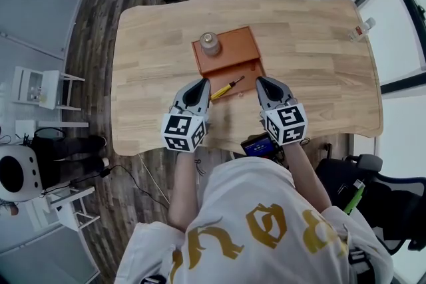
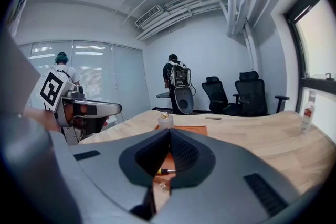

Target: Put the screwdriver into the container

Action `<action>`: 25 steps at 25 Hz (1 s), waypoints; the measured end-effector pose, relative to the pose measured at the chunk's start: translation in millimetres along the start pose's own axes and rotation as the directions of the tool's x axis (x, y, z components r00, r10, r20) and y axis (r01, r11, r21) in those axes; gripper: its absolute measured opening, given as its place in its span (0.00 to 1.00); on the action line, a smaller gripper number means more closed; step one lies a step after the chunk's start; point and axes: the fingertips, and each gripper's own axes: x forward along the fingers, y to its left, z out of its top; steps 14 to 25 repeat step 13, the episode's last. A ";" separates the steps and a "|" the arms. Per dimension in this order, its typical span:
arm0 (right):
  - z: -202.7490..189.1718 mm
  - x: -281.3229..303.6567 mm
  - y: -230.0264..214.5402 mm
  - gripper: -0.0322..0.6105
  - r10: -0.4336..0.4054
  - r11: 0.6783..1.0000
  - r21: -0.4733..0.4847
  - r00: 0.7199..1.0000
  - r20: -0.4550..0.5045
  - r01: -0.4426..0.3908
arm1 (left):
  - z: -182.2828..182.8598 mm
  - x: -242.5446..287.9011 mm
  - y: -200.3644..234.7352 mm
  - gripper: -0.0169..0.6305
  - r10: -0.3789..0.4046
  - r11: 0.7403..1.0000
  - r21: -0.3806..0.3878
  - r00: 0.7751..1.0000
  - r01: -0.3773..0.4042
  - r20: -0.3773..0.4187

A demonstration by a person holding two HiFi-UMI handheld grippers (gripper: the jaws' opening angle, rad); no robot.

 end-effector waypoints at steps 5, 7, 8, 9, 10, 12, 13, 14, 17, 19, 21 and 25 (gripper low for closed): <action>-3.5 0.8 -4.5 0.06 -0.010 1.000 0.008 1.000 -0.010 0.010 | -3.3 3.9 2.7 0.04 0.005 1.000 -0.006 1.000 -0.005 -0.013; -3.5 0.5 -6.1 0.06 -0.012 1.000 0.011 1.000 -0.010 0.012 | -5.0 5.9 2.2 0.04 0.000 1.000 -0.009 1.000 0.000 -0.021; -3.3 0.6 -6.9 0.06 -0.014 1.000 0.012 1.000 -0.010 0.014 | -5.5 7.0 1.6 0.04 -0.007 1.000 -0.008 1.000 0.007 -0.024; -2.8 0.9 -7.6 0.06 -0.015 1.000 0.014 1.000 -0.008 0.015 | -5.5 8.3 0.9 0.04 -0.014 1.000 -0.007 1.000 0.014 -0.026; -2.4 1.2 -8.3 0.06 -0.016 1.000 0.015 1.000 -0.007 0.016 | -5.4 9.6 0.5 0.04 -0.018 1.000 -0.004 0.999 0.018 -0.027; -2.7 1.4 -9.5 0.06 -0.015 1.000 0.015 1.000 -0.008 0.015 | -5.5 12.1 -0.3 0.04 -0.021 1.000 -0.003 0.999 0.021 -0.027; -3.2 1.4 -10.2 0.06 -0.014 1.000 0.014 1.000 -0.009 0.015 | -5.7 13.4 -0.7 0.04 -0.021 1.000 -0.003 0.999 0.021 -0.027; -3.2 1.4 -10.2 0.06 -0.014 1.000 0.014 1.000 -0.009 0.015 | -5.7 13.4 -0.7 0.04 -0.021 1.000 -0.003 0.999 0.021 -0.027; -3.2 1.4 -10.2 0.06 -0.014 1.000 0.014 1.000 -0.009 0.015 | -5.7 13.4 -0.7 0.04 -0.021 1.000 -0.003 0.999 0.021 -0.027; -3.2 1.4 -10.2 0.06 -0.014 1.000 0.014 1.000 -0.009 0.015 | -5.7 13.4 -0.7 0.04 -0.021 1.000 -0.003 0.999 0.021 -0.027; -3.2 1.4 -10.2 0.06 -0.014 1.000 0.014 1.000 -0.009 0.015 | -5.7 13.4 -0.7 0.04 -0.021 1.000 -0.003 0.999 0.021 -0.027; -3.2 1.4 -10.2 0.06 -0.014 1.000 0.014 1.000 -0.009 0.015 | -5.7 13.4 -0.7 0.04 -0.021 1.000 -0.003 0.999 0.021 -0.027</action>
